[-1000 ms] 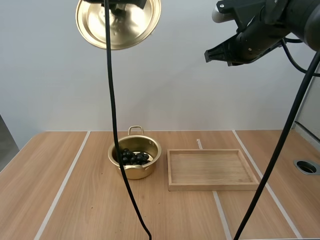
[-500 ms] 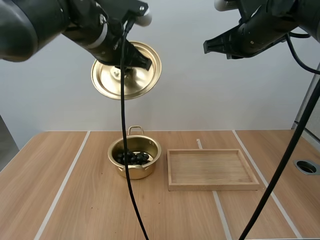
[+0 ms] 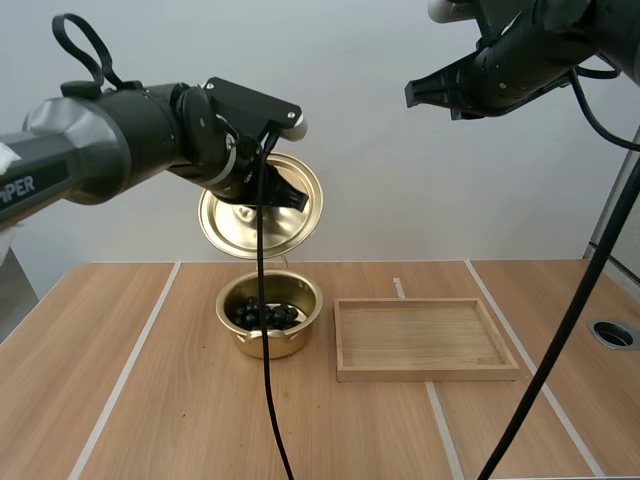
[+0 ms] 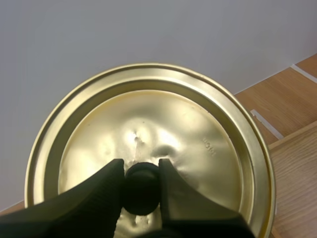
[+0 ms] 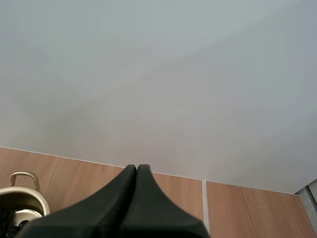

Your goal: Open the pot, put the grape inside, and close it

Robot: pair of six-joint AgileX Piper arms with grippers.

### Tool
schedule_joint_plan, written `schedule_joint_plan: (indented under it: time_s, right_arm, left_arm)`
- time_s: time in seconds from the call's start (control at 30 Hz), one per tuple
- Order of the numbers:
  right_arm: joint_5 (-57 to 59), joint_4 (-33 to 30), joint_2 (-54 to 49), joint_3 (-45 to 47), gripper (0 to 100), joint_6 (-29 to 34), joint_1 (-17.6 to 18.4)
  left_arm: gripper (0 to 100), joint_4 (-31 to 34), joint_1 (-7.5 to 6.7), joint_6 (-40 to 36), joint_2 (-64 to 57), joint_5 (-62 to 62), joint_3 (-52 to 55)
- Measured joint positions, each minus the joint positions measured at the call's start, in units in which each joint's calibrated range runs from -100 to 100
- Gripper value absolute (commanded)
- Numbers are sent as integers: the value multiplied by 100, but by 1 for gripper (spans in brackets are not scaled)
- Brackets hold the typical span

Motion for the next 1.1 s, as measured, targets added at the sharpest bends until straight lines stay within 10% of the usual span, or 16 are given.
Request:
schedule_joint_plan:
  time_s: [1.1]
  right_arm:
    - [260,11,0,0,0,0,0]
  left_arm:
    - [0,-45,0,236,1727,-892,805]
